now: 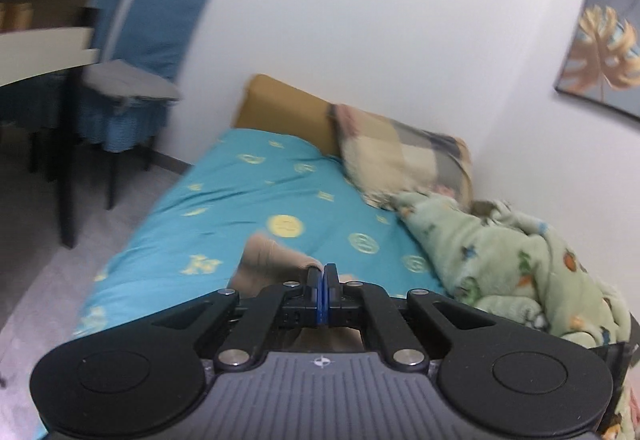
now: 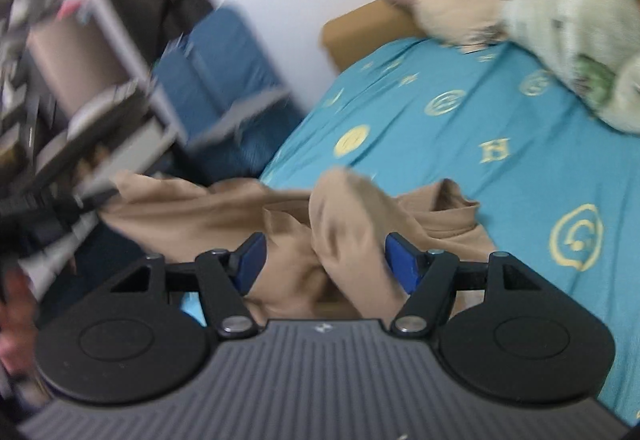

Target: Fold clothes

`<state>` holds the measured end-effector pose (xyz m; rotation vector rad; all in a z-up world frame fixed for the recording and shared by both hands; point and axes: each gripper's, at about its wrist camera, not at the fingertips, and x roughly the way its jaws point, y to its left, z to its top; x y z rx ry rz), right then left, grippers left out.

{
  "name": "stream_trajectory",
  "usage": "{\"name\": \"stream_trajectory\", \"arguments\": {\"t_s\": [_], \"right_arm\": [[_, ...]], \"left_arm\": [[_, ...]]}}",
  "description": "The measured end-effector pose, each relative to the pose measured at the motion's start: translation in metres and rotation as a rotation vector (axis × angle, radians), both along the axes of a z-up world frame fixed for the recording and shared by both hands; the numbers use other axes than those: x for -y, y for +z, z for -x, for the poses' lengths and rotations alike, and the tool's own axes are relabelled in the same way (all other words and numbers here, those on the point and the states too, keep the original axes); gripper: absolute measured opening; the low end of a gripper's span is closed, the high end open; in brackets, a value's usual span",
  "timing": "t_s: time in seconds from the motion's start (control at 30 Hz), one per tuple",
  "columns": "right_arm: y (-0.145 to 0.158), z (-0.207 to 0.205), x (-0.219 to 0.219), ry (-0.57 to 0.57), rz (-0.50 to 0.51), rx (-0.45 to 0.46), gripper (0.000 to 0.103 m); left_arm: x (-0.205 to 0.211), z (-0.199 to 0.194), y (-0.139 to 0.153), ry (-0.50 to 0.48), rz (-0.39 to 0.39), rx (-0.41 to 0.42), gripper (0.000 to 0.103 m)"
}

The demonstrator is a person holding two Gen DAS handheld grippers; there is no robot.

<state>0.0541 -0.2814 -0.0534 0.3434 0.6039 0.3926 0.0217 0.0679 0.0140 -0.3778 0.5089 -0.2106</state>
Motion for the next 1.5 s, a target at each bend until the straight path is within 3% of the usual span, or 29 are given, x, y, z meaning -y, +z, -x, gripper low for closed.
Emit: {"name": "stream_trajectory", "arguments": {"t_s": [0.1,0.2,0.27,0.37,0.63,0.77,0.83,0.93,1.0,1.07,1.1,1.2,1.33,1.4,1.5], "right_arm": [[-0.012,0.003,-0.026,-0.009,0.172,-0.012,0.068],[-0.029,-0.006,-0.034,-0.045,0.263,-0.065,0.065],[-0.039,-0.014,-0.033,-0.041,0.271,-0.116,0.03],[-0.035,-0.002,-0.023,-0.094,0.261,-0.148,0.011],[0.001,0.06,0.05,-0.541,0.15,-0.184,0.008],[-0.024,0.075,0.1,-0.81,-0.03,-0.347,0.008],[-0.039,0.08,0.115,-0.909,-0.076,-0.432,0.011],[-0.05,0.083,0.121,-0.959,-0.167,-0.492,0.012],[-0.046,0.083,0.12,-0.944,-0.205,-0.47,0.026],[-0.034,0.08,0.111,-0.915,-0.189,-0.411,0.068],[-0.028,0.078,0.105,-0.898,-0.17,-0.377,0.074],[-0.017,0.069,0.096,-0.839,-0.159,-0.315,0.076],[-0.016,0.051,0.102,-0.793,-0.202,-0.295,0.076],[-0.02,0.043,0.107,-0.803,-0.228,-0.316,0.076],[-0.027,0.037,0.114,-0.832,-0.242,-0.325,0.076]], "left_arm": [[-0.033,0.011,-0.017,0.064,0.052,-0.065,0.001],[-0.048,0.008,-0.037,0.116,0.064,-0.137,0.001],[-0.054,0.001,-0.048,0.127,0.073,-0.182,0.001],[-0.057,-0.001,-0.055,0.132,0.056,-0.2,0.001],[-0.059,0.003,-0.064,0.129,0.021,-0.197,0.001],[-0.052,0.002,-0.066,0.124,-0.002,-0.201,0.001],[-0.05,0.002,-0.067,0.124,-0.013,-0.205,0.001],[-0.047,0.001,-0.066,0.119,-0.041,-0.211,0.002],[-0.044,0.005,-0.061,0.104,-0.052,-0.211,0.011],[-0.04,0.011,-0.053,0.087,-0.082,-0.202,0.022],[-0.037,0.015,-0.047,0.075,-0.097,-0.189,0.034],[-0.017,0.017,-0.029,0.019,-0.141,-0.144,0.056],[0.044,-0.012,-0.019,-0.16,-0.22,-0.124,0.063],[0.086,-0.038,-0.022,-0.258,-0.25,-0.152,0.069],[0.151,-0.087,-0.04,-0.394,-0.26,-0.211,0.07]]}}
